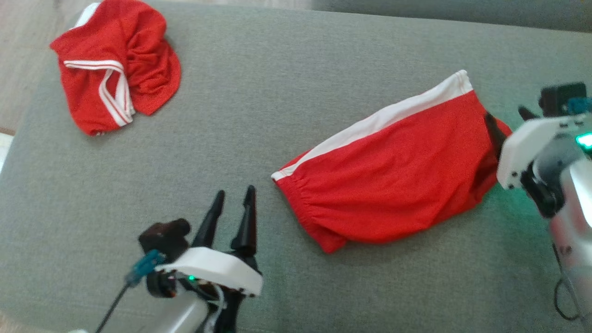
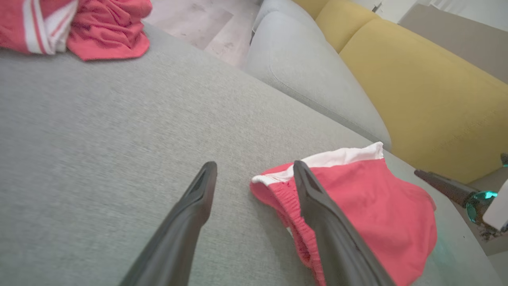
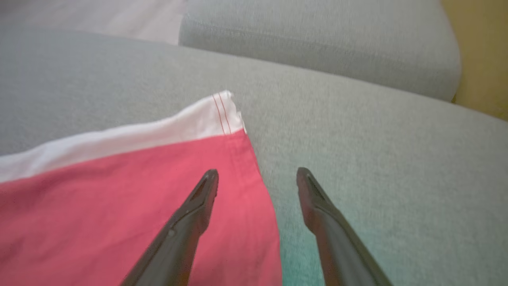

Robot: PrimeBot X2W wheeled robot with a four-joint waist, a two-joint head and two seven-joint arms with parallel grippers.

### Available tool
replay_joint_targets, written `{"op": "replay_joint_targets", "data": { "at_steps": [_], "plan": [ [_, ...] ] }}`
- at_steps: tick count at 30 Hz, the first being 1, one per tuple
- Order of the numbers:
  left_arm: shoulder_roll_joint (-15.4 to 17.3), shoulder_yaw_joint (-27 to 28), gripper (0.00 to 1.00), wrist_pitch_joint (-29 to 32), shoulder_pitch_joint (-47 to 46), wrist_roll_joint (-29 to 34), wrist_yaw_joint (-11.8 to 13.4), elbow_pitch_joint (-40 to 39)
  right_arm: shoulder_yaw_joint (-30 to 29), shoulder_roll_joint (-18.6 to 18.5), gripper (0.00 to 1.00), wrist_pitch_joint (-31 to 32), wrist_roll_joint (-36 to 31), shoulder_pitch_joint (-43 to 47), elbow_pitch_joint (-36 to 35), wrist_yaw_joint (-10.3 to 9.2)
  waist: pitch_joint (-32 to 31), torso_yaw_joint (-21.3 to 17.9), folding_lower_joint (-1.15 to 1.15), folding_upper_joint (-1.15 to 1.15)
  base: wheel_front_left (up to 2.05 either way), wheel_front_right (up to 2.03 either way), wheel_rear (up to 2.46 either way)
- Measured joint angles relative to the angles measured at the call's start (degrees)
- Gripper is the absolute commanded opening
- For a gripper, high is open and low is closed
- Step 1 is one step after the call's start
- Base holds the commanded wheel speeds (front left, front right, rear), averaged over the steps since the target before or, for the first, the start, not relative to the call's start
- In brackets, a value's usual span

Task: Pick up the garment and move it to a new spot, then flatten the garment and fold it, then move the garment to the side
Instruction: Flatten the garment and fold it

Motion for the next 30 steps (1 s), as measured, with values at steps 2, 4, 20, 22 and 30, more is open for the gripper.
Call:
{"op": "replay_joint_targets", "data": {
  "at_steps": [2, 4, 20, 22, 30],
  "plan": [
    [0.81, 1.74, 1.00, -0.09, 0.88, -0.27, 0.45, -1.67, -0.09, -0.80, 1.00, 1.49, 0.43, 1.13, 0.46, 0.00, -0.26, 0.79, 0.01, 0.00, 0.00, 0.00, 0.00],
    [1.72, 3.35, 1.00, -0.70, 1.53, -0.73, 1.26, -3.00, -0.14, -1.07, 1.00, 3.38, 0.79, 1.54, 0.92, 0.00, -0.24, 1.49, 0.01, 0.00, 0.00, 0.00, 0.00],
    [7.31, 10.49, 1.00, -3.61, 3.97, 0.23, 5.08, -5.91, -2.60, -0.69, 0.00, 11.76, 5.58, 3.22, -0.21, 0.02, 0.70, 2.18, 0.02, 0.00, 0.00, 0.00, 0.00],
    [7.56, 11.02, 1.00, -3.68, 4.04, 0.24, 5.31, -6.00, -4.02, 0.00, 0.00, 10.15, 5.27, 3.88, -0.70, 0.03, 0.54, 1.38, 0.02, 0.00, 0.00, 0.00, 0.00],
    [7.84, 13.17, 1.00, -4.69, 4.97, 0.24, 5.46, -6.08, -7.78, 2.35, 0.00, 4.95, 5.37, 9.51, -6.92, 0.03, -1.08, -2.97, 0.02, 0.00, 0.00, 0.00, 0.00]
  ]
}}
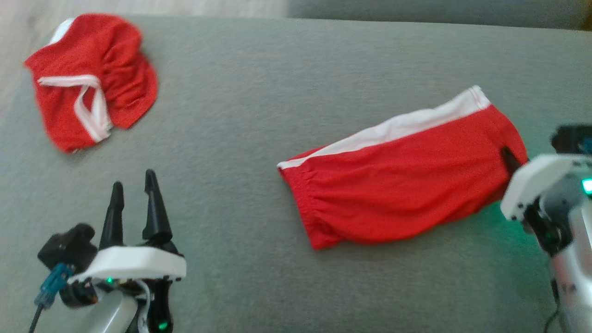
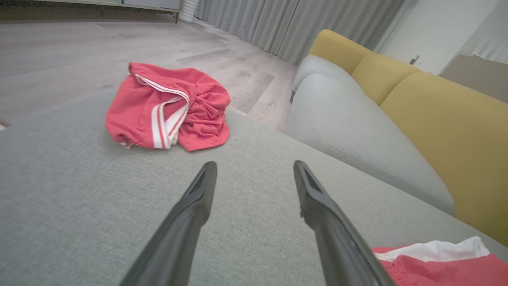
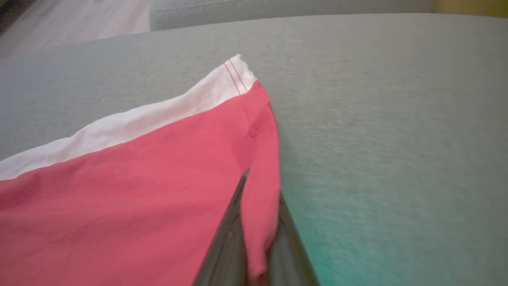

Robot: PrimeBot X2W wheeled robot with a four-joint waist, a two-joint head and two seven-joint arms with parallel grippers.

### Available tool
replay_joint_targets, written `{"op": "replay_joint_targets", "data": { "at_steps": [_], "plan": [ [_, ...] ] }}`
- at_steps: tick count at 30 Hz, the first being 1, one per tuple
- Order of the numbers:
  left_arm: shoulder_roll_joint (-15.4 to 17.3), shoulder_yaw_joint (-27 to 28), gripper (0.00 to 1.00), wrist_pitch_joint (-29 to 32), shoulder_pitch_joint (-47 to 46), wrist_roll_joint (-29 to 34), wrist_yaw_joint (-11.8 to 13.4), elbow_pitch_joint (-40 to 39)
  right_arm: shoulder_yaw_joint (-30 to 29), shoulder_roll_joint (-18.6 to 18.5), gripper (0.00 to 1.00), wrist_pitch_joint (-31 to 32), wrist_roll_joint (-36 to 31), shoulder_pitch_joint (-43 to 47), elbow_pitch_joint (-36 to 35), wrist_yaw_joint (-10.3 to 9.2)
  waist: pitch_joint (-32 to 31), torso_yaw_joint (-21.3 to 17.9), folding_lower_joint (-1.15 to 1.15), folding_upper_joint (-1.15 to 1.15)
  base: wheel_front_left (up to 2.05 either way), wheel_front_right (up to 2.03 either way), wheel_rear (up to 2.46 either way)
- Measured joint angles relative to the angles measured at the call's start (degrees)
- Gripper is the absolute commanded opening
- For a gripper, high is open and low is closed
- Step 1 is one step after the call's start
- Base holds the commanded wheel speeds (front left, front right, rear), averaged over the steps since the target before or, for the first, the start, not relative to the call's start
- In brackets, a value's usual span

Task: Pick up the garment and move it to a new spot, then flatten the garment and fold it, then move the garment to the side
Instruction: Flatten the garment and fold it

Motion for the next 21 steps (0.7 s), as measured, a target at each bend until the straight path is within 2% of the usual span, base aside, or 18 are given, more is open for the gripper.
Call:
{"op": "replay_joint_targets", "data": {
  "at_steps": [5, 12, 17, 21],
  "plan": [
    [0.05, 0.80, 1.00, -0.16, 2.37, 0.05, 0.00, 0.03, -4.59, 2.11, 0.00, -2.63, -1.70, 7.32, -5.64, 0.00, -1.33, -4.38, 0.00, 0.00, 0.00, 0.00, 0.00],
    [0.01, -0.34, 1.00, -0.14, 2.98, 0.22, 0.00, 0.09, -10.44, 7.35, 0.00, -3.22, -5.80, 14.48, -11.34, 0.00, -2.52, -9.38, 0.00, 0.00, 0.00, 0.00, 0.00],
    [-0.16, -1.05, 1.00, 0.11, 2.98, 0.53, -0.01, 0.62, -12.14, 9.83, 0.00, -3.15, -7.71, 15.85, -13.57, 0.00, -3.08, -10.15, 0.00, 0.00, 0.00, 0.00, 0.00],
    [-0.27, -2.21, 1.00, 0.23, 2.98, 0.54, -0.05, 1.75, -10.61, 10.72, 0.00, -3.16, -8.61, 15.36, -14.77, 0.00, -3.70, -9.44, 0.00, 0.00, 0.00, 0.00, 0.00]
  ]
}}
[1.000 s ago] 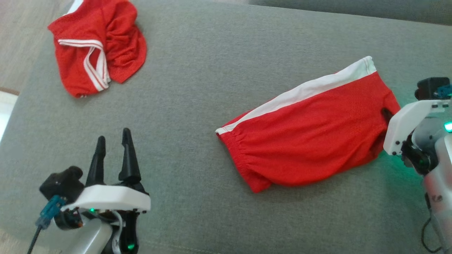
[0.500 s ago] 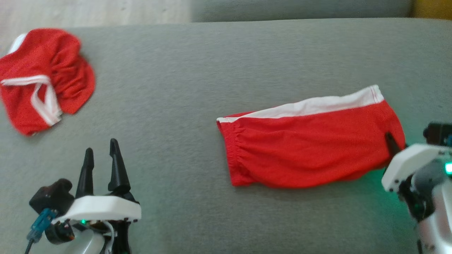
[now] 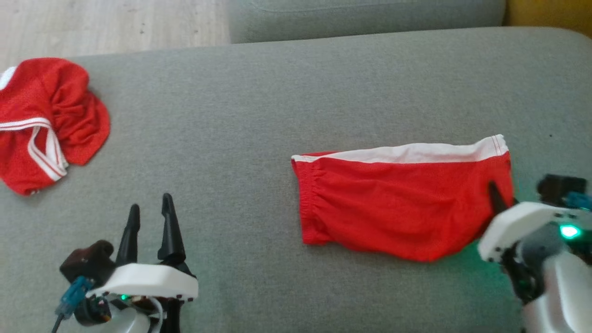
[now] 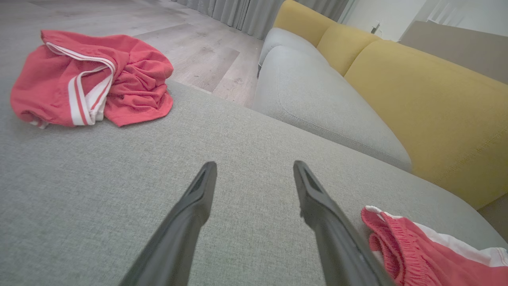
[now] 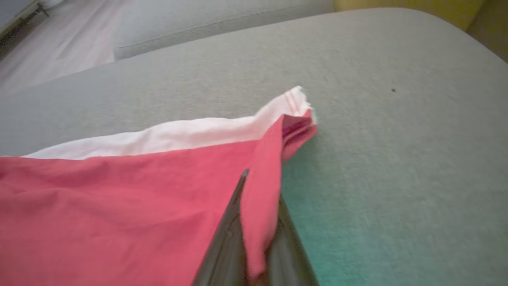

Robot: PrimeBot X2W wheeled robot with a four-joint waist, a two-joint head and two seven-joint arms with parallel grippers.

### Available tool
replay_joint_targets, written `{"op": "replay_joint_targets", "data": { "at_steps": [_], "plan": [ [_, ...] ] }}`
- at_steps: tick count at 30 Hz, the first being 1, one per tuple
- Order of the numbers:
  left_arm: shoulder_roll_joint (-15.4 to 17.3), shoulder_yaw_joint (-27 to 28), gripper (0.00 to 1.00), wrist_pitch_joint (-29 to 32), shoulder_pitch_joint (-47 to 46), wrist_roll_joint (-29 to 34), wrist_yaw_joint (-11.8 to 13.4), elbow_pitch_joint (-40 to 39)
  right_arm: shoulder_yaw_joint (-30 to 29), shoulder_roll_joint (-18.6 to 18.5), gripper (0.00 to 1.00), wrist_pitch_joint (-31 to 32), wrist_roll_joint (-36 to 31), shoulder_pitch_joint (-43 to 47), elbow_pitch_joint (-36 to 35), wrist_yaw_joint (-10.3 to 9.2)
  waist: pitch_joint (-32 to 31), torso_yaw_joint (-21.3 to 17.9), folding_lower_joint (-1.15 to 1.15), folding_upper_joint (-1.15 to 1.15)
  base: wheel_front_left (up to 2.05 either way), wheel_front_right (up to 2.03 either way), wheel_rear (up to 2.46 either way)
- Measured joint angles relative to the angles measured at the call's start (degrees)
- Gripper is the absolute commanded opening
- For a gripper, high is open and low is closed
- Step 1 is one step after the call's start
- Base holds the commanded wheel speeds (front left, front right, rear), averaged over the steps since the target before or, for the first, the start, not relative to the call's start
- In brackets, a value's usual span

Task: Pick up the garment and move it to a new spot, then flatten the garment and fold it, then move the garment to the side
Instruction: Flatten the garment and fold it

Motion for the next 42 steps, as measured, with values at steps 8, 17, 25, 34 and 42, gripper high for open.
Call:
{"op": "replay_joint_targets", "data": {
  "at_steps": [8, 17, 25, 34, 42],
  "plan": [
    [-0.64, -0.21, 1.00, 0.31, 0.03, 0.00, 0.00, 0.16, 14.52, 1.48, 0.00, -0.05, 0.70, -5.73, -2.54, 0.00, -1.85, 3.21, 0.00, 0.00, 0.00, 0.00, 0.00],
    [-1.11, -0.14, 1.00, 0.27, 0.08, -0.04, 0.00, 0.14, 30.33, 1.64, 0.00, -0.05, 6.28, -8.22, 0.58, 0.00, -2.14, 6.45, 0.00, 0.00, 0.00, 0.00, 0.00],
    [-1.36, 0.05, 1.00, -0.15, 0.25, -0.05, -0.02, 0.26, 36.93, 1.68, 0.00, -1.59, 7.58, -8.25, 6.02, 0.00, -2.10, 7.41, 0.00, 0.00, 0.00, 0.00, 0.00],
    [-1.36, 0.10, 1.00, -0.16, 1.90, -0.05, -0.02, 0.30, 40.52, 1.67, 1.00, -4.68, 7.57, -8.21, 6.72, 0.00, -3.08, 6.60, 0.00, 0.00, 0.00, 0.00, 0.00],
    [-1.45, -0.32, 1.00, -0.13, 1.94, -0.04, -0.01, 0.30, 39.25, 1.69, 1.00, -9.05, 7.05, -7.92, 5.73, 0.00, -3.93, 6.21, 0.00, 0.00, 0.00, 0.00, 0.00]
  ]
}}
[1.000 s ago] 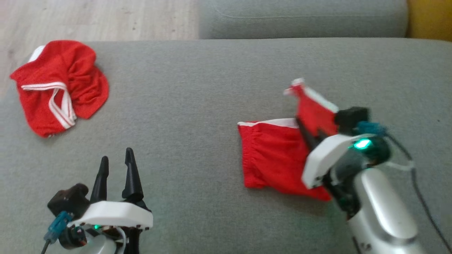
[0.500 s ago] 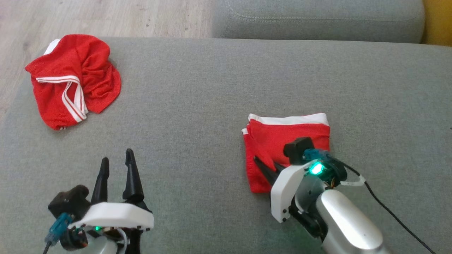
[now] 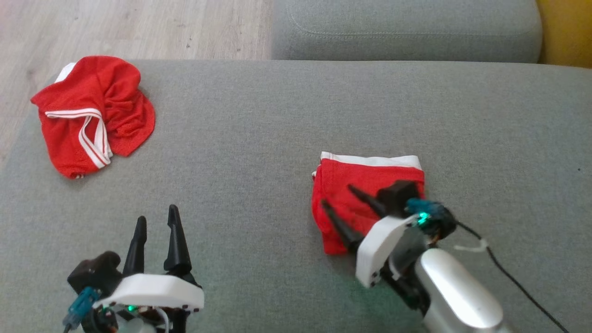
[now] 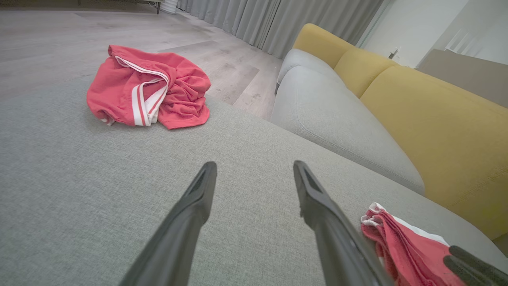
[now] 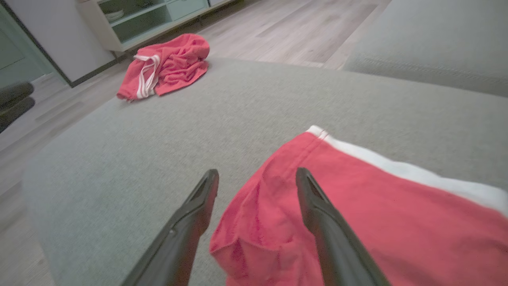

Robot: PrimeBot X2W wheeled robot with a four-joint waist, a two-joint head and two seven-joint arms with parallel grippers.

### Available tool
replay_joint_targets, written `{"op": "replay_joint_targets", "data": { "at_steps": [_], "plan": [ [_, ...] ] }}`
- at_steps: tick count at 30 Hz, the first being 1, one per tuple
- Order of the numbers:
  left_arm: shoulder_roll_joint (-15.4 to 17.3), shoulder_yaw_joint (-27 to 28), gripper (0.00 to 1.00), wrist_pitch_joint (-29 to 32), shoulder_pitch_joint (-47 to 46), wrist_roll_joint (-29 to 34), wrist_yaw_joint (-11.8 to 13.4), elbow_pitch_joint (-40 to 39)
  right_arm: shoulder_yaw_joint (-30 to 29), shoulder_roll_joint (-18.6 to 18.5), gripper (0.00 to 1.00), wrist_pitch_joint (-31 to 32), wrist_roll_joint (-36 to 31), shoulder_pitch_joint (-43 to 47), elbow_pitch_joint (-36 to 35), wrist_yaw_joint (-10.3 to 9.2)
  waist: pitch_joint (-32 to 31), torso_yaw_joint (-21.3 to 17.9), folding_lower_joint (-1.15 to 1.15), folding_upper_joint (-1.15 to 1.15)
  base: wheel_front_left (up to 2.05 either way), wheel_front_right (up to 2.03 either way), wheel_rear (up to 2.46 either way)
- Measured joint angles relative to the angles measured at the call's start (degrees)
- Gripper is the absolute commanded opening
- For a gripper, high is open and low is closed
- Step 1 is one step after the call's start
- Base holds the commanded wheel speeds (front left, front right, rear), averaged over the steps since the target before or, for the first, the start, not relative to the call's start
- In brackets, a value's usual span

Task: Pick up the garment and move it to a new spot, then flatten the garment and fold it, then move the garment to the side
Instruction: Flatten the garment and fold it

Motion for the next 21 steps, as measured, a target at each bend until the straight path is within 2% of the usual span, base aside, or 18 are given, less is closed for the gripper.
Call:
{"op": "replay_joint_targets", "data": {
  "at_steps": [7, 11, 12, 13, 14, 16, 19, 20, 21],
  "plan": [
    [-0.18, -0.66, 1.00, 0.07, 0.54, 0.00, 0.00, 0.04, -9.73, -0.13, 1.00, -3.97, -5.47, 1.36, -1.82, 0.00, -0.52, -0.04, 0.00, 0.00, 0.00, 0.00, 0.00],
    [-0.34, -1.65, 1.00, 0.09, 0.54, 0.07, -0.02, 0.08, -11.55, -1.42, 1.00, -5.12, -10.62, 1.49, -1.55, 0.00, -0.32, 0.12, 0.00, 0.00, 0.00, 0.00, 0.00],
    [-0.43, -1.72, 1.00, 0.11, 0.54, 0.07, -0.03, 0.08, -11.24, -1.76, 0.85, -5.12, -11.45, 1.49, -0.99, 0.00, -0.20, 0.15, 0.00, 0.00, 0.00, 0.00, 0.00],
    [-0.47, -1.75, 1.00, 0.40, 0.53, 0.07, -0.22, 0.08, -10.77, -2.12, 0.62, -5.12, -12.04, 1.55, -0.14, 0.00, -0.02, 0.21, 0.00, 0.00, 0.00, 0.00, 0.00],
    [-0.49, -1.77, 1.00, 0.49, 0.53, 0.07, -0.41, 0.10, -10.10, -2.45, 0.46, -5.13, -12.40, 1.62, 0.86, 0.00, 0.16, 0.31, 0.00, 0.00, 0.00, 0.00, 0.00],
    [-0.53, -1.81, 1.00, 0.49, 0.48, 0.07, -0.44, 0.15, -8.58, -2.90, 0.27, -5.16, -12.90, 1.87, 2.99, 0.00, 0.48, 0.57, 0.00, 0.00, 0.00, 0.00, 0.00],
    [-0.53, -1.80, 1.00, 0.49, 0.48, 0.07, -0.44, 0.34, -6.16, -3.03, 0.04, -5.65, -12.90, 2.22, 5.46, 0.00, 0.87, 0.94, 0.00, 0.00, 0.00, 0.00, 0.00],
    [-0.53, -1.80, 1.00, 0.49, 0.48, 0.07, -0.44, 0.40, -5.13, -3.04, 0.00, -5.77, -12.66, 2.21, 5.89, 0.00, 0.95, 1.03, 0.00, 0.00, 0.00, 0.00, 0.00],
    [-0.53, -1.79, 1.00, 0.49, 0.48, 0.07, -0.44, 0.41, -3.77, -3.03, 0.00, -6.19, -12.11, 2.20, 6.26, 0.00, 1.04, 1.13, 0.00, 0.00, 0.00, 0.00, 0.00]
  ]
}}
